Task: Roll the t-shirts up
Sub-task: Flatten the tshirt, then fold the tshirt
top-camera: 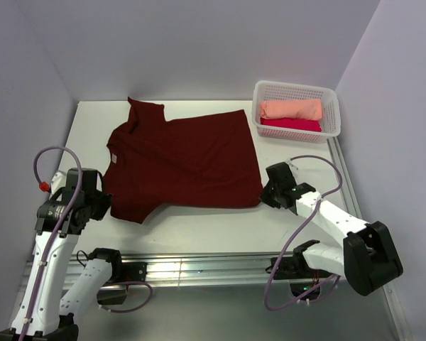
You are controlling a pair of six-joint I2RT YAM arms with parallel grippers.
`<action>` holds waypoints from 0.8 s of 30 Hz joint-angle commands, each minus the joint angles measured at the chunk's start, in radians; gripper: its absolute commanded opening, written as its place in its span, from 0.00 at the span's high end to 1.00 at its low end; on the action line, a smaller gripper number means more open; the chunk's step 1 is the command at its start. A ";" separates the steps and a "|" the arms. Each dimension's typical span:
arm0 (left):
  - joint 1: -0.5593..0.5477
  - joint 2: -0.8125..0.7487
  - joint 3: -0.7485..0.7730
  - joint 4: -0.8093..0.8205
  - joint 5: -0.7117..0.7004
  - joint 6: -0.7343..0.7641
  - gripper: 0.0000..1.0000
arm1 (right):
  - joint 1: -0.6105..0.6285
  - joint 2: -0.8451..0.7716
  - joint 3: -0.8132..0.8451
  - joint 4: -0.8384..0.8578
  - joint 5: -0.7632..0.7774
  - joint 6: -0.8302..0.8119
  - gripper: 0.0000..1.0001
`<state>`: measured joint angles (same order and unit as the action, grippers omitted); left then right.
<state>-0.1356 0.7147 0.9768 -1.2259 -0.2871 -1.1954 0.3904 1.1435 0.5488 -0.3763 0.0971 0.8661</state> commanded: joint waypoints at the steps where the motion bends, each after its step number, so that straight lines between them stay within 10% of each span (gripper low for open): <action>1: -0.004 0.032 0.080 -0.052 -0.052 0.037 1.00 | 0.005 0.019 0.036 -0.006 0.023 -0.018 1.00; 24: -0.001 0.328 0.234 0.025 -0.124 0.048 1.00 | -0.021 0.185 0.350 -0.099 0.079 -0.090 1.00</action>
<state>-0.1371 1.0088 1.1683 -1.2304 -0.3679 -1.1652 0.3847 1.3109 0.8417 -0.4606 0.1421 0.7971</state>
